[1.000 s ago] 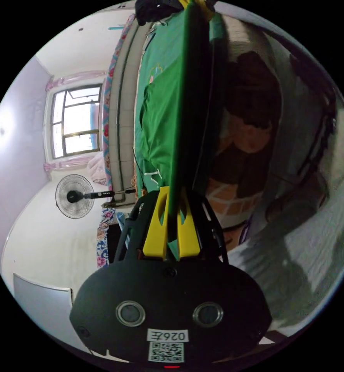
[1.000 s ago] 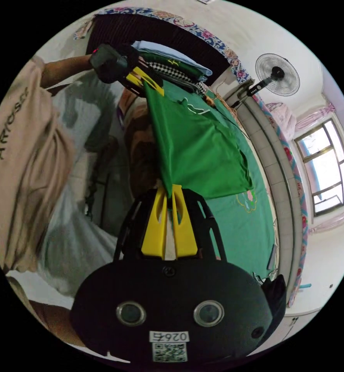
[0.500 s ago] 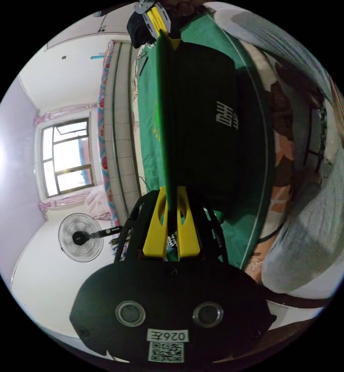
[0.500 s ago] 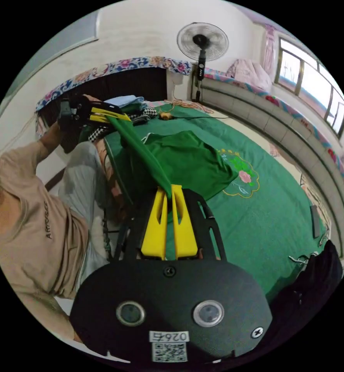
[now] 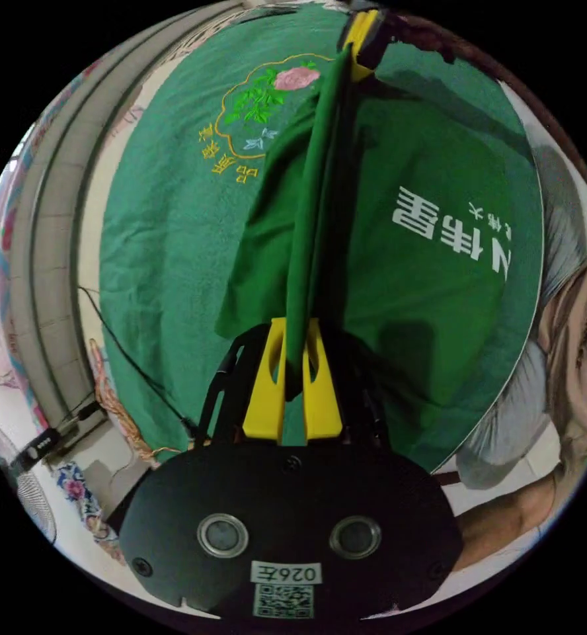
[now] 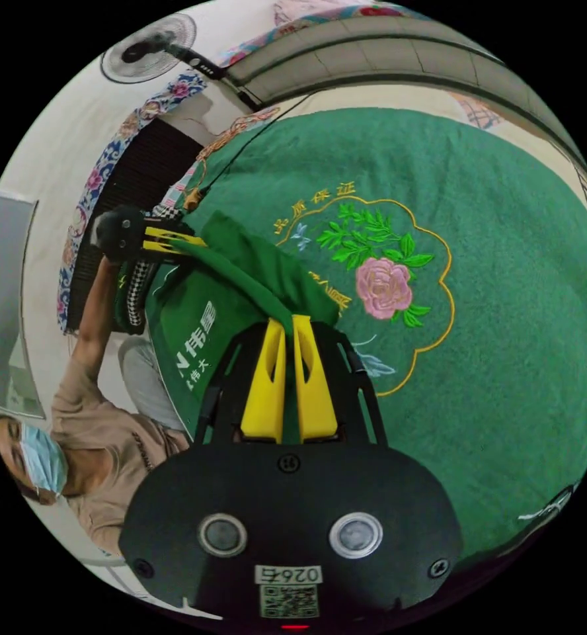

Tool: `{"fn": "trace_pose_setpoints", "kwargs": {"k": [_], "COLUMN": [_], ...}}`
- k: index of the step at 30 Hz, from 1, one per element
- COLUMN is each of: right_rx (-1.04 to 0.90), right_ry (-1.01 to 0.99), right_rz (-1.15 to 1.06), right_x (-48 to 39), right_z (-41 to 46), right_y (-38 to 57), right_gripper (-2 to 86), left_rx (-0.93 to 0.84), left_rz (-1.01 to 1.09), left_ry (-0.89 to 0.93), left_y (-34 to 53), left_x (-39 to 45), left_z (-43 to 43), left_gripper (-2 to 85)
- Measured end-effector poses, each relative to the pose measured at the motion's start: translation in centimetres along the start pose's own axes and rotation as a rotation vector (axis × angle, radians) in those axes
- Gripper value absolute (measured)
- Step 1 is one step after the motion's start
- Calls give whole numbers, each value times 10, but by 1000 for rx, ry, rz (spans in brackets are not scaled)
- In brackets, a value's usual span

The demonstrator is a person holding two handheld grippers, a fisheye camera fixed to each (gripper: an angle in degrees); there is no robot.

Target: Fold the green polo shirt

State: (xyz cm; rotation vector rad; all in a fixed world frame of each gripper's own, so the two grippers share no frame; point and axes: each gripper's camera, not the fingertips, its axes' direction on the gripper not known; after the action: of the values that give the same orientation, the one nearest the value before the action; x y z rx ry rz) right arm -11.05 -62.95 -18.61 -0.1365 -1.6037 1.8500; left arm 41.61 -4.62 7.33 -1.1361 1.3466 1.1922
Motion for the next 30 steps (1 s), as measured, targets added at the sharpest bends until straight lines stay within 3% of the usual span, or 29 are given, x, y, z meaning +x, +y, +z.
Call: {"fn": "trace_pose_setpoints", "kwargs": {"k": [4,6,10,13,18,21,25,29,30], "right_rx": [3,40,163,203,159,115,118,42,13], "right_ry": [48,66,201,207,230,207,152,198,229], "right_rz": [98,149,183,55,-145,-197,-190,-168,-167], "right_x": [21,26,5,-40,-111,-134,-136,-122,-120], "right_z": [-7,-17,-51,-55,-26,-4,17,39,45], "right_y": [-34,-39,-26,1,45,60,69,69,69], "right_gripper": [8,31,57,36,-9,-12,-11,-9,-9], "left_rx": [110,197,431,561,583,609,496,409,414], "left_rz": [-182,-307,-601,-607,-628,-691,-743,-807,-820], "left_ry": [296,356,370,378,296,255,428,540,537], "left_y": [35,64,155,207,259,289,307,313,319], "left_x": [-79,-107,-133,-104,-28,5,7,-13,-20], "left_z": [-15,-26,-51,-66,-66,-64,-44,-19,-22], "left_gripper": [76,73,8,-4,12,90,144,103,43]}}
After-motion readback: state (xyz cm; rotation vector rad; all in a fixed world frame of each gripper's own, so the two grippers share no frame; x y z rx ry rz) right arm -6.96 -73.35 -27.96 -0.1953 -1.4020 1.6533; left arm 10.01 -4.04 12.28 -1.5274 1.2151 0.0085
